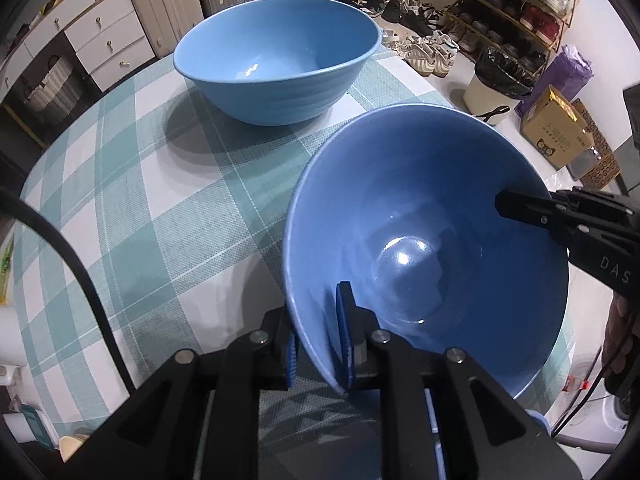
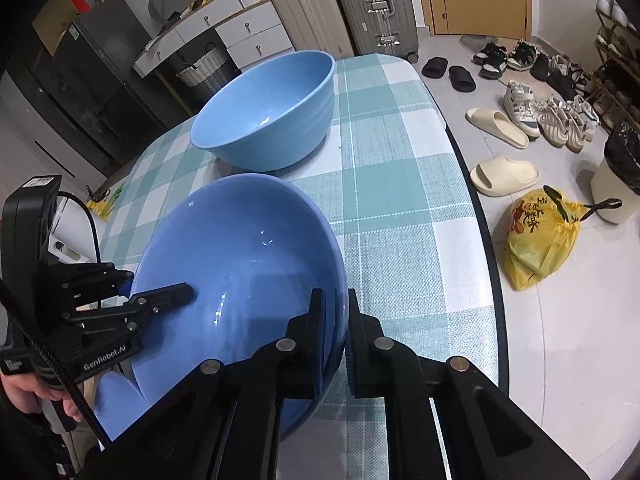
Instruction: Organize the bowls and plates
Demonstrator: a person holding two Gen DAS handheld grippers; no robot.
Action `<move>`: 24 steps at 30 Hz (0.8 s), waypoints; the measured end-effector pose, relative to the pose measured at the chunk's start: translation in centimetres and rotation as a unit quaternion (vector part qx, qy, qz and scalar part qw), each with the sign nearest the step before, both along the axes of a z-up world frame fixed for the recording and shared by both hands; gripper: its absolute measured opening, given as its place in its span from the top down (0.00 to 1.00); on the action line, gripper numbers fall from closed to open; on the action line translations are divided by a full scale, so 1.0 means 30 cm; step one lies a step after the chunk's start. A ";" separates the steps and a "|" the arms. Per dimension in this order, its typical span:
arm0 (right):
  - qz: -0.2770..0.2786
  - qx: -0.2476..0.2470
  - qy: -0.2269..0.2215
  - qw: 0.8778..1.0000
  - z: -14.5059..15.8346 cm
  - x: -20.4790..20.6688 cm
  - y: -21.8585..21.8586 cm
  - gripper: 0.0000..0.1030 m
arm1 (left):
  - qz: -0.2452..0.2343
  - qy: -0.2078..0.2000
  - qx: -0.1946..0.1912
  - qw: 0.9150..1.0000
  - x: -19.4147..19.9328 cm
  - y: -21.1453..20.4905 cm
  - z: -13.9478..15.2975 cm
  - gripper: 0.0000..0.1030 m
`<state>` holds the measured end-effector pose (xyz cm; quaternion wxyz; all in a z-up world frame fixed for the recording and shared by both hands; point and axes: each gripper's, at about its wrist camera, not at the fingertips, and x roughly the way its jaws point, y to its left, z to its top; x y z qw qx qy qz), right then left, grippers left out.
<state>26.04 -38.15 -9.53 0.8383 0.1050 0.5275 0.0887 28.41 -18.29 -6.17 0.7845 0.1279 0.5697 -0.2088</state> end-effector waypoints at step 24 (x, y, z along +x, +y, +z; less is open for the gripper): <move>0.007 -0.013 0.015 1.000 -0.001 0.007 0.028 0.92 | -0.001 -0.005 0.015 1.000 -0.016 0.026 0.007 0.78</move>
